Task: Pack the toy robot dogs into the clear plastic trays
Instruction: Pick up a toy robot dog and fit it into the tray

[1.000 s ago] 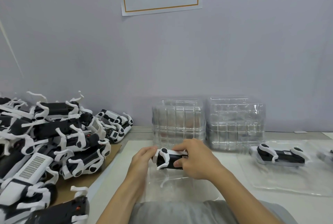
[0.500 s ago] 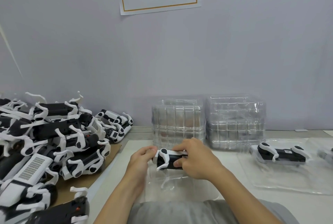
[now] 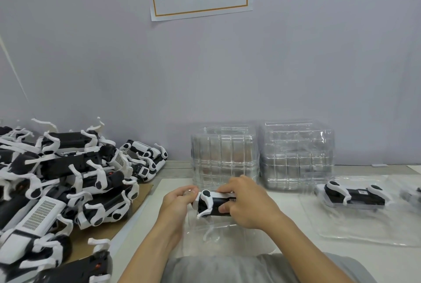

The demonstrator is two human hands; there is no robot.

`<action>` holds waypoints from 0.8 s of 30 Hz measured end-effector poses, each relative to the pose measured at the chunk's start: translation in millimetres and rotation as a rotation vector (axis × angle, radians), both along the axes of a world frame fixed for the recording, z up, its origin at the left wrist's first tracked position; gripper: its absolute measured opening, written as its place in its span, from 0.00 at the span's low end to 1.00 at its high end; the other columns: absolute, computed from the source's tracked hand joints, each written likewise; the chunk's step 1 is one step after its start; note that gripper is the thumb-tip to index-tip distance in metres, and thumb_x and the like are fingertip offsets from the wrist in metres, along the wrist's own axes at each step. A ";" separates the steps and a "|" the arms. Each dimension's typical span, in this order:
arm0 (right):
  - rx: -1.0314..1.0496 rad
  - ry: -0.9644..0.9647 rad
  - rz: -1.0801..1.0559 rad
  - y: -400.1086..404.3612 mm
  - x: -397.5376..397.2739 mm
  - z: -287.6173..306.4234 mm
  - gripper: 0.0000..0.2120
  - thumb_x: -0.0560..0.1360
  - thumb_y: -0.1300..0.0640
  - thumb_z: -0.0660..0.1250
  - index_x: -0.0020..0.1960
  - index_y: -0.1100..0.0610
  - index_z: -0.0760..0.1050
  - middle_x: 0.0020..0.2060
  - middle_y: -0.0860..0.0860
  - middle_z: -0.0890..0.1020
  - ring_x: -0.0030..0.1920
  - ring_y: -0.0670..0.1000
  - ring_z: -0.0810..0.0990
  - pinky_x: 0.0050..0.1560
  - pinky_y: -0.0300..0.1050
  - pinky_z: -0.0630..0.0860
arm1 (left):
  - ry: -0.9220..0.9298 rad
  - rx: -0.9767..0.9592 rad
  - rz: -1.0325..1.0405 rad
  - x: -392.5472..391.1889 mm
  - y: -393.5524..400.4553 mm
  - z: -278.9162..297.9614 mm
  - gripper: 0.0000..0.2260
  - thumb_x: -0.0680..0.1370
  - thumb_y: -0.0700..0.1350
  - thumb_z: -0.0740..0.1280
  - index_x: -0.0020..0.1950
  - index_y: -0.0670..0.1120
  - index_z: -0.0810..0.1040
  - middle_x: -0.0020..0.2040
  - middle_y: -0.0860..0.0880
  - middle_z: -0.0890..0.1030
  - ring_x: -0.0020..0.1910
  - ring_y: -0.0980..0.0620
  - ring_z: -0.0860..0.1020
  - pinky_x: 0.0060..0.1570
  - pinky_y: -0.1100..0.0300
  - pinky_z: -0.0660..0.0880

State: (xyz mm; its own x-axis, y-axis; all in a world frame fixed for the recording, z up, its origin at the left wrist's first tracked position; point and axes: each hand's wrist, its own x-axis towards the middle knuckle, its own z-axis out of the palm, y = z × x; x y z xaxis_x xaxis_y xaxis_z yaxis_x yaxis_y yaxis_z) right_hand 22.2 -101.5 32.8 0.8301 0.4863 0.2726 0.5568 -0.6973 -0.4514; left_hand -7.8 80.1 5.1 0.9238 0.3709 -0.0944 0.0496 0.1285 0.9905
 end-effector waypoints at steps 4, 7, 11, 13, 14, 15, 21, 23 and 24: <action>-0.007 -0.015 -0.001 0.4 1.1 -0.7 0.03 0.73 0.51 0.72 0.45 0.49 0.80 0.42 0.46 0.77 0.49 0.49 0.72 0.48 0.52 0.75 | 0.018 0.027 0.011 1.0 -0.5 1.9 0.06 0.79 0.37 0.68 0.54 0.39 0.82 0.53 0.36 0.84 0.55 0.38 0.81 0.64 0.39 0.74; -0.015 -0.019 -0.002 0.2 1.9 -1.8 0.05 0.73 0.51 0.73 0.48 0.49 0.81 0.43 0.46 0.78 0.50 0.48 0.71 0.50 0.52 0.76 | 0.023 0.056 0.019 1.1 -2.2 1.4 0.07 0.80 0.37 0.66 0.56 0.40 0.82 0.53 0.39 0.84 0.57 0.37 0.81 0.64 0.39 0.74; -0.015 -0.017 -0.005 0.4 1.7 -2.5 0.05 0.73 0.50 0.73 0.47 0.50 0.82 0.43 0.44 0.77 0.50 0.47 0.71 0.50 0.51 0.75 | 0.021 0.090 0.032 1.1 -4.0 1.0 0.07 0.81 0.35 0.65 0.54 0.42 0.81 0.51 0.43 0.85 0.55 0.41 0.82 0.64 0.40 0.75; -0.010 -0.014 -0.002 0.3 1.6 -1.9 0.04 0.73 0.51 0.73 0.46 0.50 0.81 0.42 0.43 0.76 0.49 0.47 0.71 0.50 0.51 0.75 | 0.025 0.088 0.027 1.2 -4.3 1.1 0.07 0.81 0.35 0.65 0.54 0.42 0.81 0.51 0.43 0.85 0.54 0.42 0.82 0.63 0.41 0.75; -0.007 -0.011 -0.002 0.2 1.7 -1.5 0.04 0.73 0.51 0.73 0.46 0.50 0.81 0.42 0.43 0.76 0.49 0.47 0.71 0.50 0.51 0.75 | 0.029 0.080 0.021 1.0 -4.1 1.2 0.08 0.80 0.35 0.64 0.54 0.42 0.81 0.51 0.43 0.85 0.53 0.42 0.82 0.62 0.41 0.76; -0.004 -0.007 -0.003 0.1 1.8 -1.1 0.03 0.73 0.51 0.73 0.45 0.50 0.81 0.42 0.43 0.76 0.49 0.47 0.71 0.49 0.51 0.75 | 0.034 0.067 0.014 0.8 -3.8 1.2 0.08 0.80 0.34 0.64 0.54 0.41 0.81 0.52 0.42 0.85 0.52 0.42 0.82 0.62 0.42 0.76; 0.002 -0.002 -0.010 0.5 0.7 -1.2 0.04 0.73 0.51 0.73 0.47 0.49 0.82 0.43 0.44 0.77 0.50 0.47 0.71 0.50 0.52 0.76 | 0.037 0.047 0.014 1.2 -3.6 2.0 0.06 0.79 0.35 0.68 0.54 0.41 0.82 0.49 0.41 0.85 0.52 0.39 0.82 0.61 0.39 0.76; -0.003 -0.001 -0.018 0.6 0.2 -1.0 0.05 0.72 0.51 0.73 0.48 0.49 0.82 0.44 0.45 0.78 0.50 0.47 0.71 0.50 0.52 0.76 | 0.036 0.063 0.025 0.7 -3.9 2.4 0.06 0.78 0.35 0.69 0.53 0.40 0.82 0.48 0.42 0.85 0.51 0.39 0.82 0.61 0.38 0.76; -0.008 -0.004 -0.022 0.8 -0.3 -1.1 0.05 0.72 0.51 0.74 0.47 0.49 0.82 0.44 0.46 0.78 0.50 0.48 0.72 0.50 0.52 0.76 | 0.034 0.079 0.030 0.5 -4.0 2.3 0.06 0.77 0.33 0.69 0.52 0.40 0.82 0.48 0.42 0.85 0.51 0.40 0.82 0.61 0.39 0.76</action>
